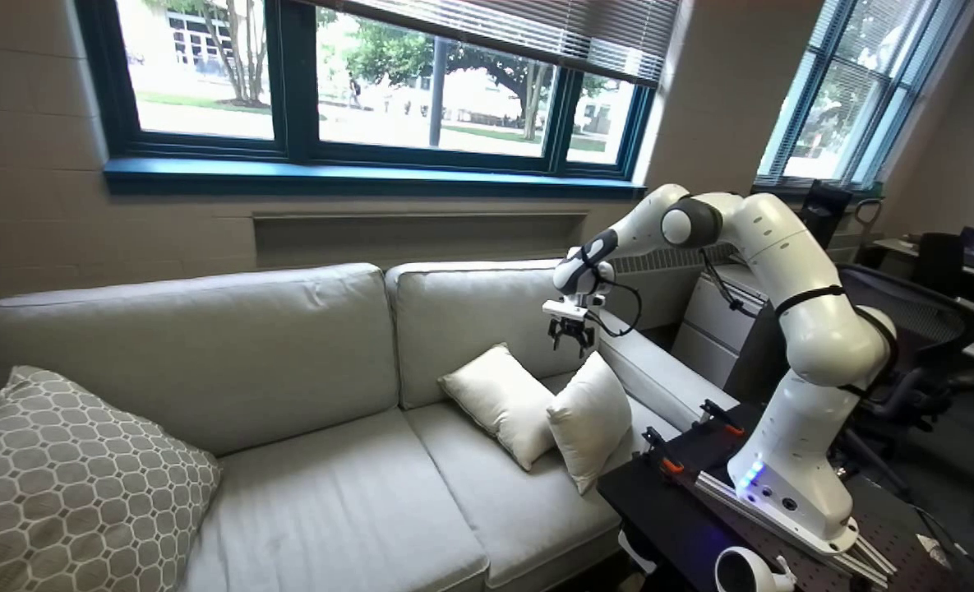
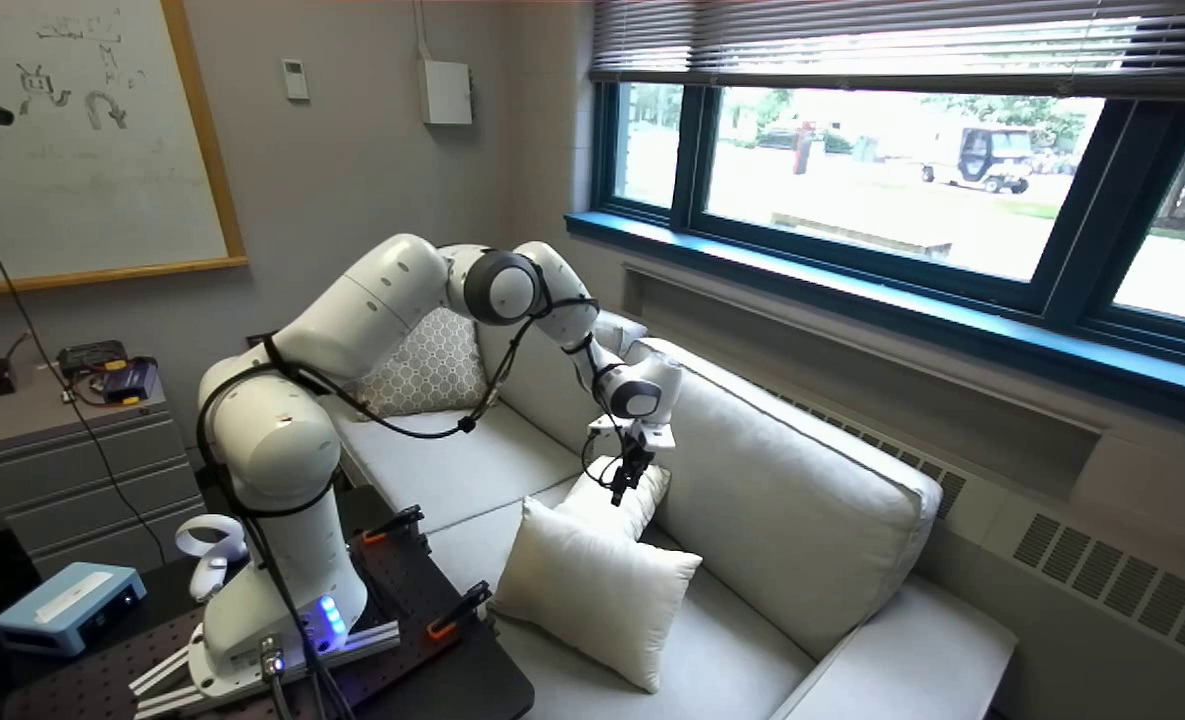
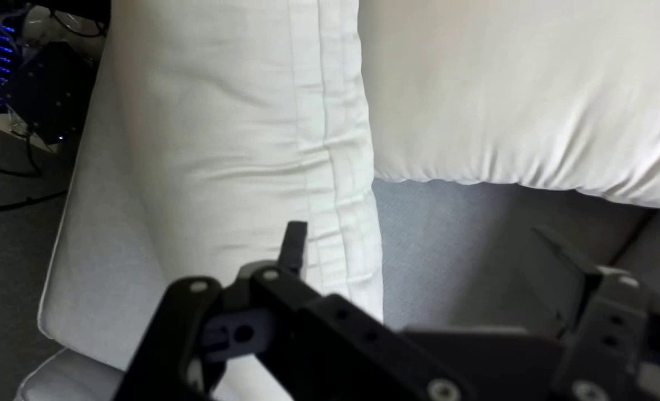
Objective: Arrange the two small pillows against the right armrest of the sofa
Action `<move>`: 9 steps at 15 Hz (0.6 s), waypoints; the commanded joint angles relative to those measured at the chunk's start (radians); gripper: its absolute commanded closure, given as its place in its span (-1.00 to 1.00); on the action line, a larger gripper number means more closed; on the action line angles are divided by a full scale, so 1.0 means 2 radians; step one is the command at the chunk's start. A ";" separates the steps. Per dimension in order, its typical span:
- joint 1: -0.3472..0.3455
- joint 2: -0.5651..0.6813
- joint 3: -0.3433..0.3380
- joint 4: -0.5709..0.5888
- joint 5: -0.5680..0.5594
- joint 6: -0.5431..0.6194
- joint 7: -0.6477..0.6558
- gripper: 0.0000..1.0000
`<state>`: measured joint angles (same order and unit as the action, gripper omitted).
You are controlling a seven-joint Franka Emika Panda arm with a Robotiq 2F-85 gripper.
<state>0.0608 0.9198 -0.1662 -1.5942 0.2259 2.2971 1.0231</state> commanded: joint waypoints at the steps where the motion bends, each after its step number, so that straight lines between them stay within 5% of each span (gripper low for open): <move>1: -0.006 -0.011 0.011 -0.026 -0.004 -0.009 -0.004 -1.00; 9: -0.006 0.060 0.024 -0.006 -0.003 -0.071 0.002 -1.00</move>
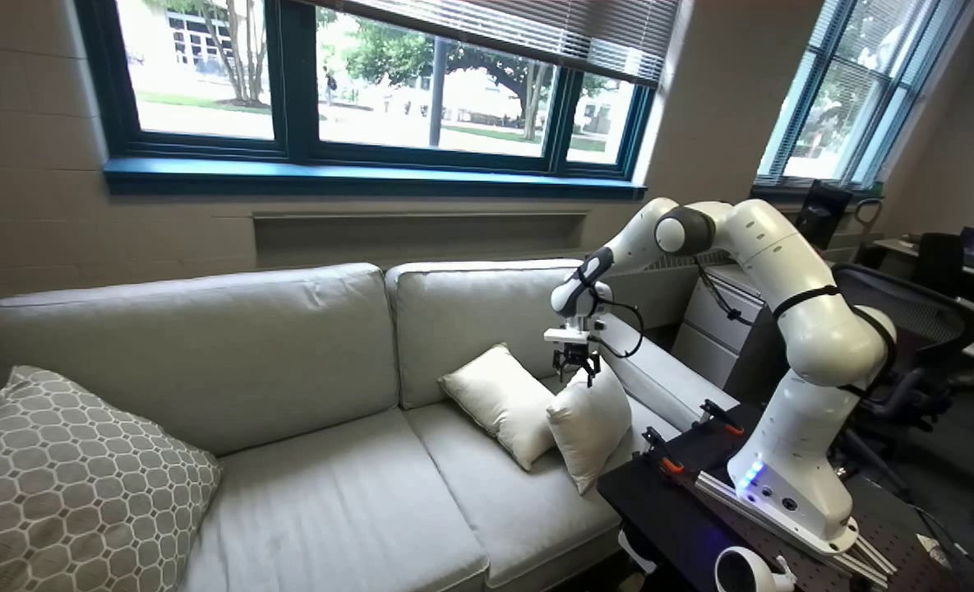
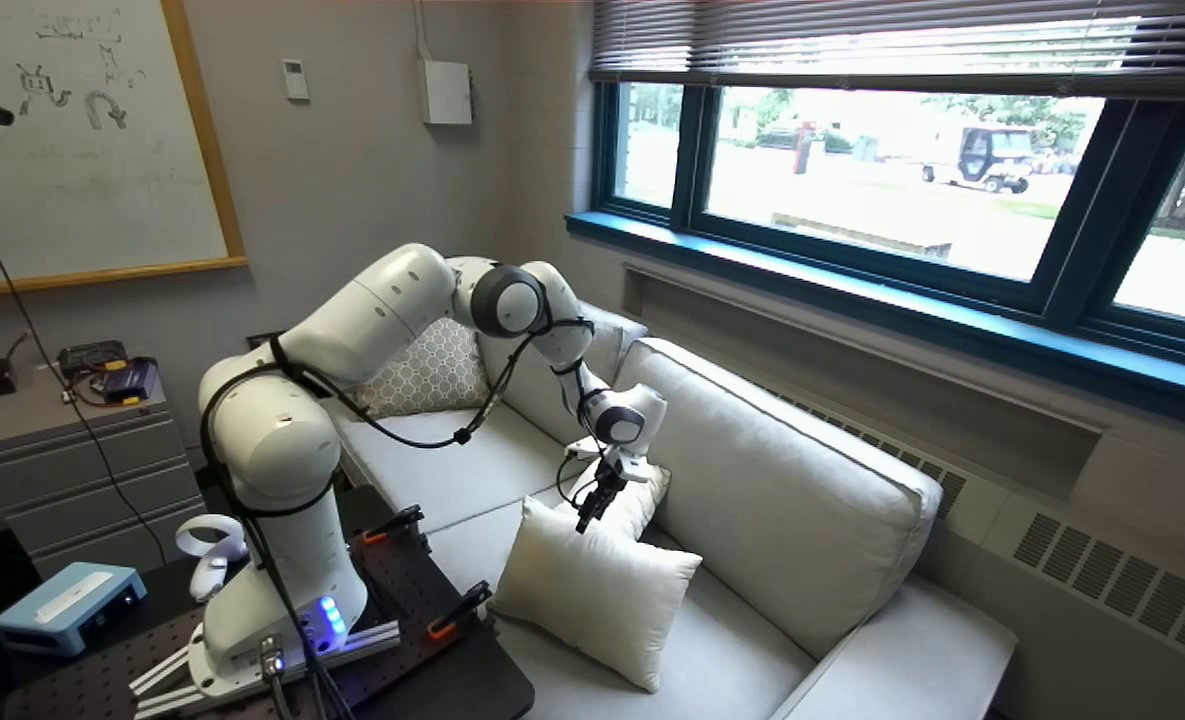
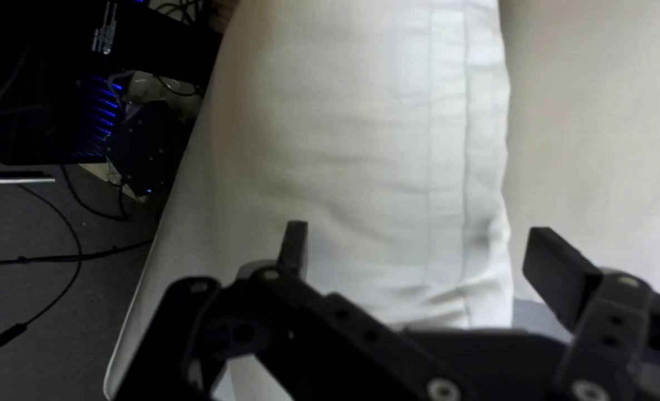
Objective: Arrange the two small pillows against the right armrest of the sofa
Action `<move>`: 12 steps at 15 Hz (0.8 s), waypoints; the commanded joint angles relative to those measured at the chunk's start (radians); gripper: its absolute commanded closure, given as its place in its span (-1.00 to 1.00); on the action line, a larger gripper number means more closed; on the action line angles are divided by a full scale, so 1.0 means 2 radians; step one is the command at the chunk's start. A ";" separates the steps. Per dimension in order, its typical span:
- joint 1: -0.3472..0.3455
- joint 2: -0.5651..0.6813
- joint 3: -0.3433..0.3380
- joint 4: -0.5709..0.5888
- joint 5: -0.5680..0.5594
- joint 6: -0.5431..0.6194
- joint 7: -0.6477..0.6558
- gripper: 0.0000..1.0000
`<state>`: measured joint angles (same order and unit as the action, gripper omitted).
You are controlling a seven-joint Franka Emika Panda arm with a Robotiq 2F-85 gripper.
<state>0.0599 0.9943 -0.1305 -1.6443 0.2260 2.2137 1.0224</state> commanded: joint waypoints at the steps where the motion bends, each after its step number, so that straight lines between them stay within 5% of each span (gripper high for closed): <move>1: -0.005 0.029 0.006 0.021 -0.003 -0.036 0.004 -1.00; 8: -0.003 0.067 -0.001 0.061 -0.010 -0.090 0.009 -1.00; 9: -0.002 0.069 -0.002 0.066 -0.010 -0.094 0.010 -0.50; 12: -0.002 0.076 -0.003 0.080 -0.009 -0.101 0.011 -0.18</move>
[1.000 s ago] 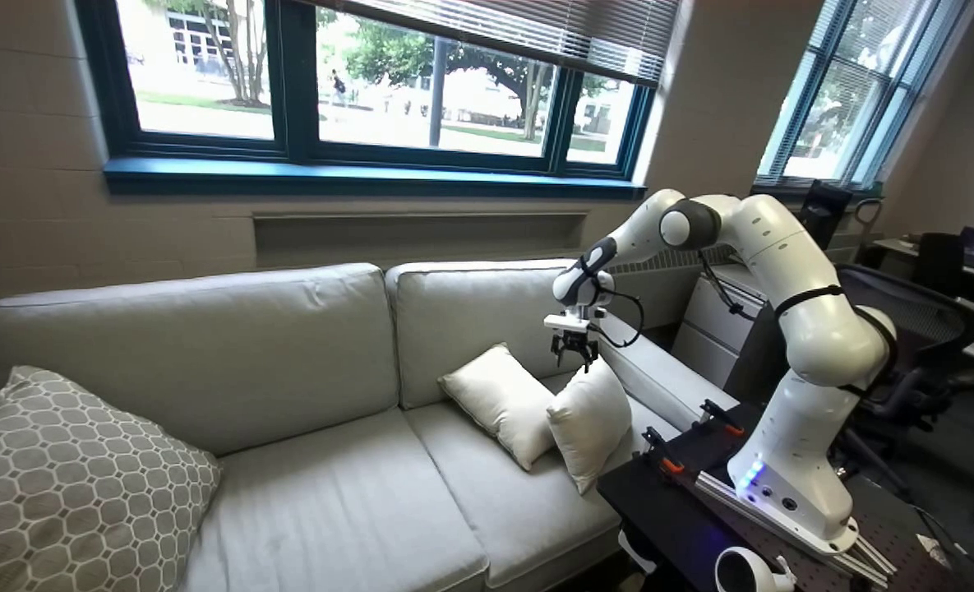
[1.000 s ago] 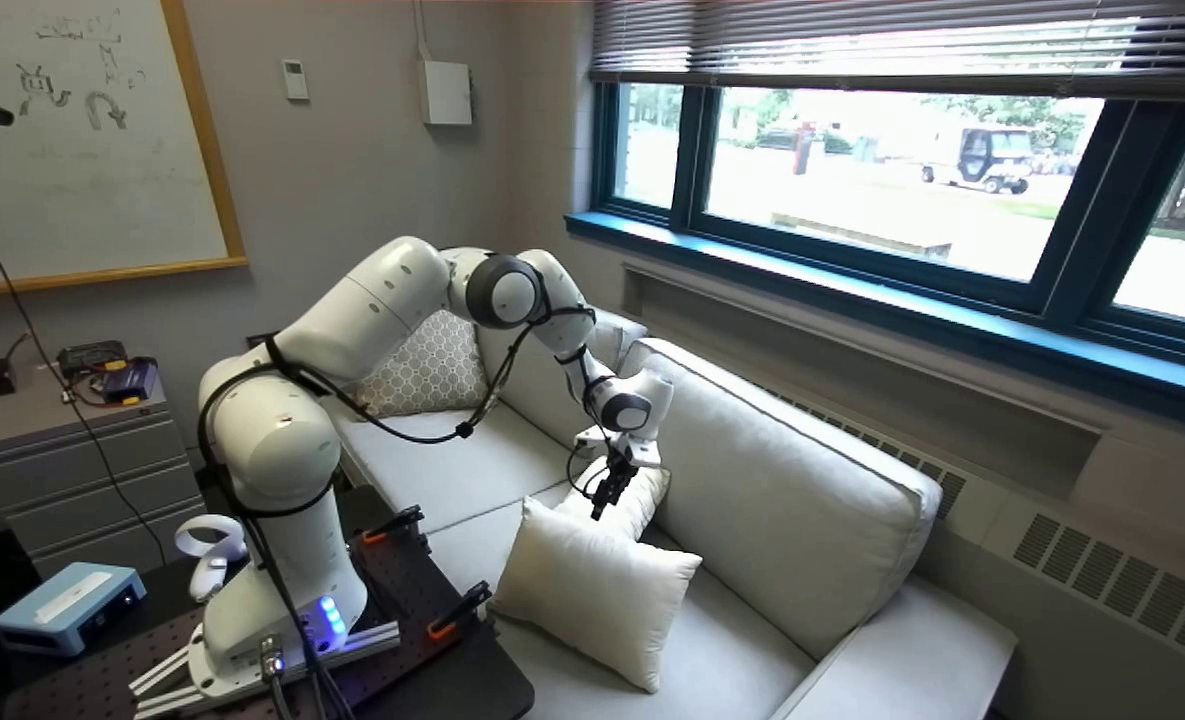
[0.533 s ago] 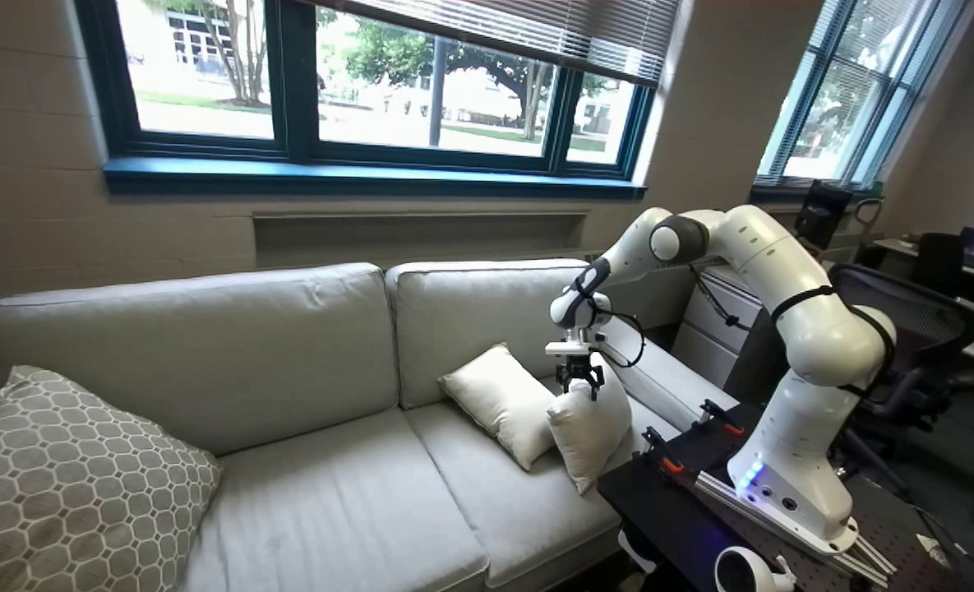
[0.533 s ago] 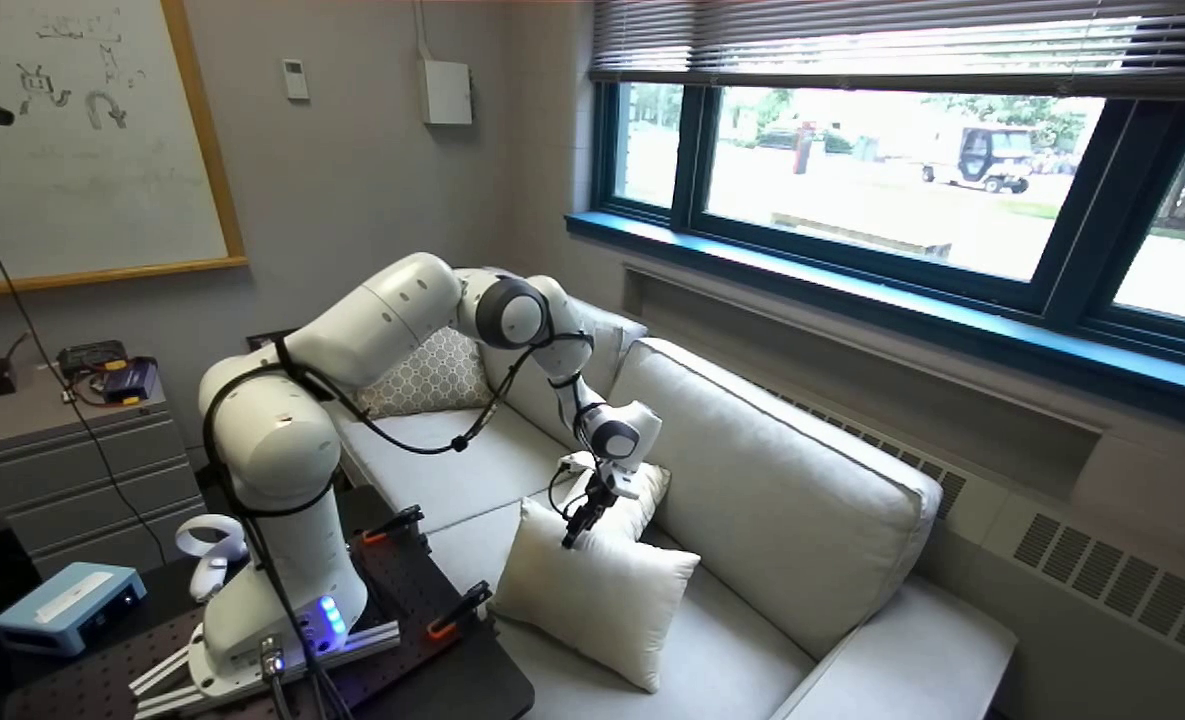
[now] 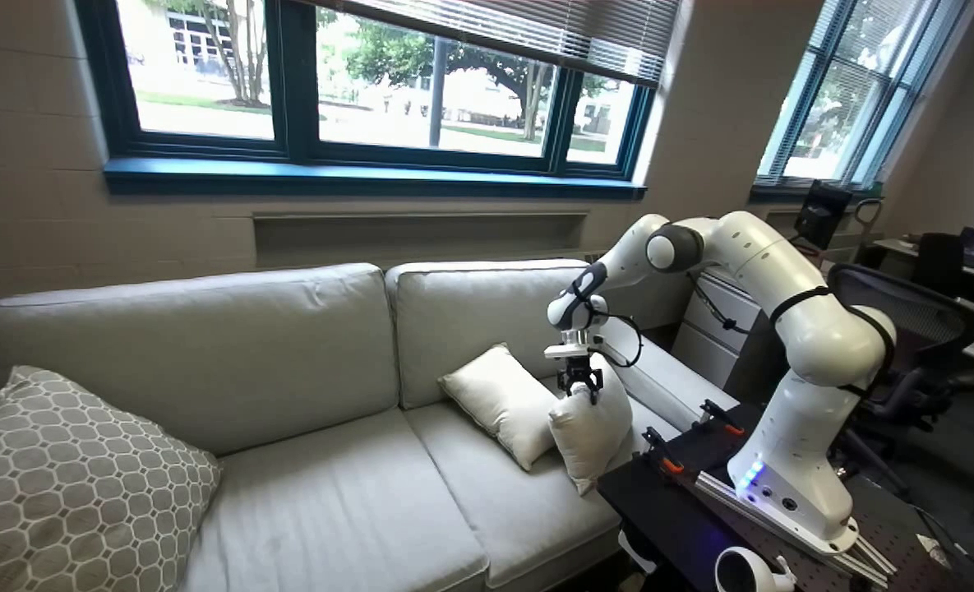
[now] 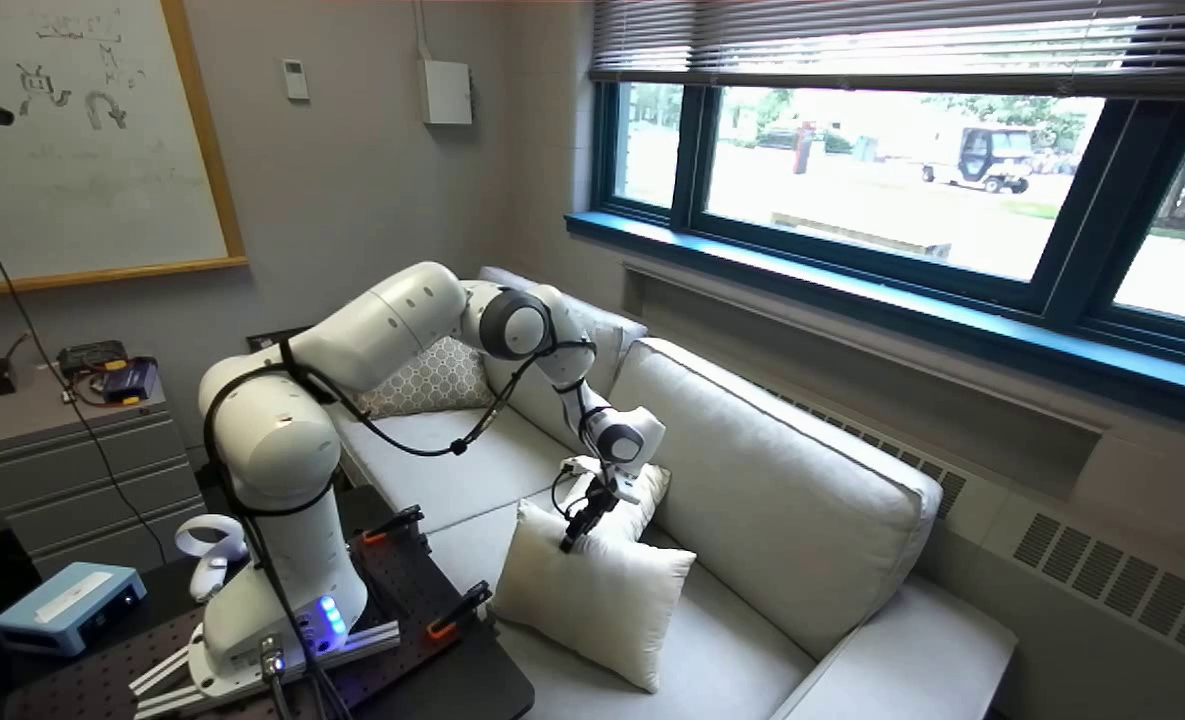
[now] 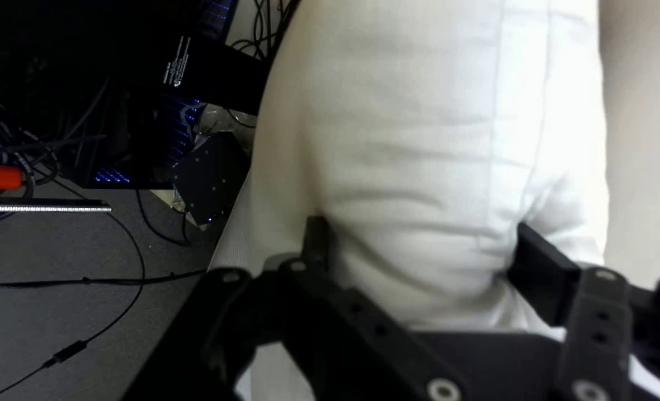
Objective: Arrange the two small pillows against the right armrest of the sofa
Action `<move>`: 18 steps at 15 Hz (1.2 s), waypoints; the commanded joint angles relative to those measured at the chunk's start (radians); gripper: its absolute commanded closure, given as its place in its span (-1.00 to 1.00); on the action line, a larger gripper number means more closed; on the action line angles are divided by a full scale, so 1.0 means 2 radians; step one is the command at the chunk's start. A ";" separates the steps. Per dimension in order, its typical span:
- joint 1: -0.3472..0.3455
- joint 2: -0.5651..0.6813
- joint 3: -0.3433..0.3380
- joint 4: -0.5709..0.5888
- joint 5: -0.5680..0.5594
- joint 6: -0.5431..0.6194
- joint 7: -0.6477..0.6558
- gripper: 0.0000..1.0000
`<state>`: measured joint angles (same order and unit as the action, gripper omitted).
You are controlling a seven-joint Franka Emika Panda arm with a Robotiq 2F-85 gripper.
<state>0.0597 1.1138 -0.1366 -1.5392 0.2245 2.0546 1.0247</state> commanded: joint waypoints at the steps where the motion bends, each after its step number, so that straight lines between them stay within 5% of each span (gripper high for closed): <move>1: -0.002 0.017 -0.001 0.030 -0.008 -0.021 0.012 0.01; 7: 0.005 0.003 -0.014 0.030 -0.002 -0.005 0.066 0.83; 18: -0.017 -0.237 -0.040 -0.173 0.036 0.167 0.176 0.82</move>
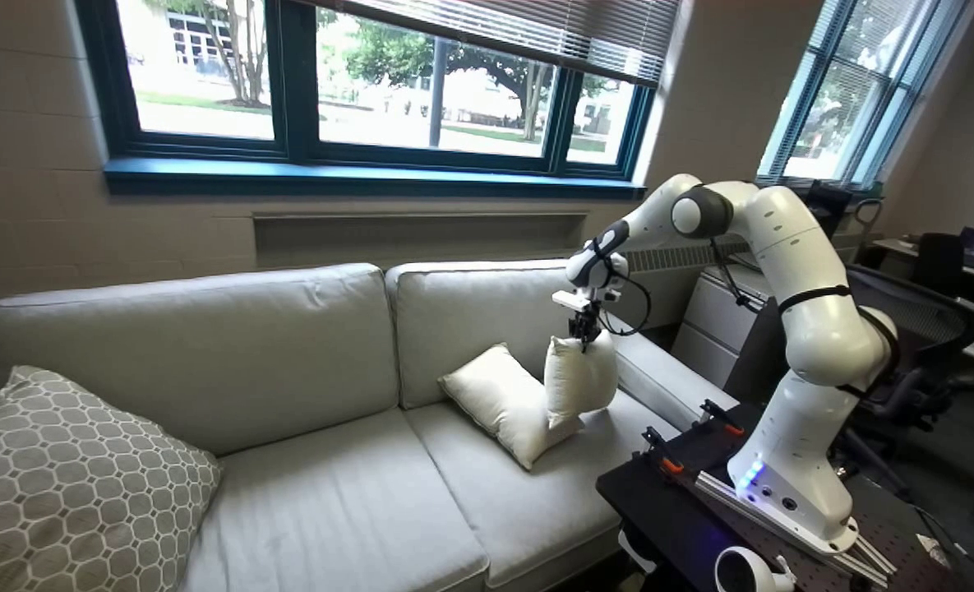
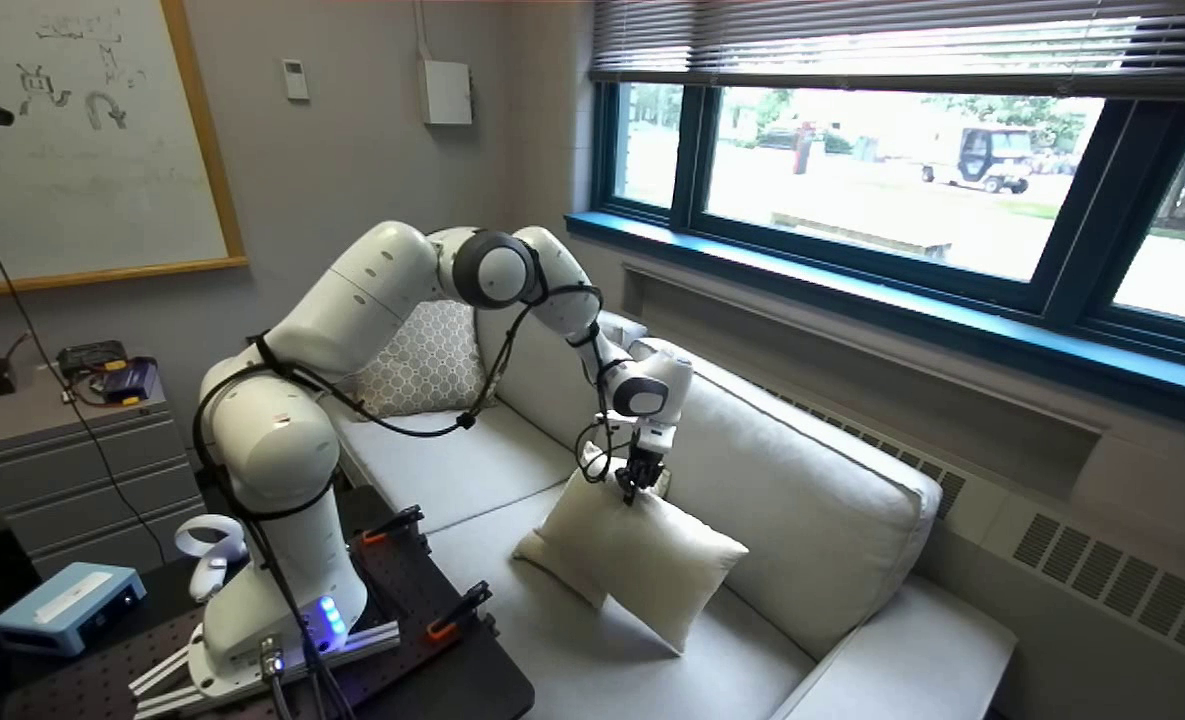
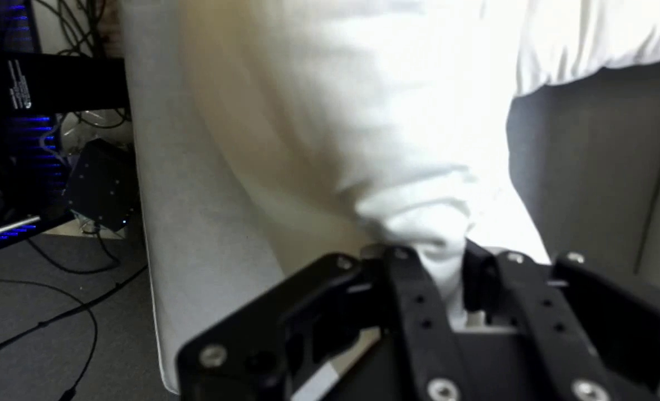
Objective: Arrange the two small pillows against the right armrest of the sofa
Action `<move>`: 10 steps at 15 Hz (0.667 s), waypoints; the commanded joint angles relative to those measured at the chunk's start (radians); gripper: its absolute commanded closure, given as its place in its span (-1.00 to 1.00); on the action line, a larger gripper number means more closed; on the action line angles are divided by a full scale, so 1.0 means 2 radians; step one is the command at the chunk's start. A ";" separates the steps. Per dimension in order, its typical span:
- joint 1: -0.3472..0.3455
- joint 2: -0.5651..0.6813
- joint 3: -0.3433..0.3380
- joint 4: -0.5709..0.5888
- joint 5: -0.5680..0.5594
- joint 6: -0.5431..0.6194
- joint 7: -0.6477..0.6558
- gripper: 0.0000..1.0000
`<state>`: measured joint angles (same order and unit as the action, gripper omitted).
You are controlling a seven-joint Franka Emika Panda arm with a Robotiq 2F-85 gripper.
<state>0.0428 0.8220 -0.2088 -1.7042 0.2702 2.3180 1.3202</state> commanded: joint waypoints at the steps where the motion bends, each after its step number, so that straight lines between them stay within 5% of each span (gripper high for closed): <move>1: -0.010 -0.113 -0.010 -0.109 0.013 0.045 0.041 0.82; 5: -0.025 -0.196 -0.037 -0.161 0.005 0.049 0.101 0.82; 10: -0.056 -0.225 -0.046 -0.151 0.011 0.015 0.197 0.82</move>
<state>-0.0397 0.4235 -0.3082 -1.9996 0.2846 2.3885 1.5986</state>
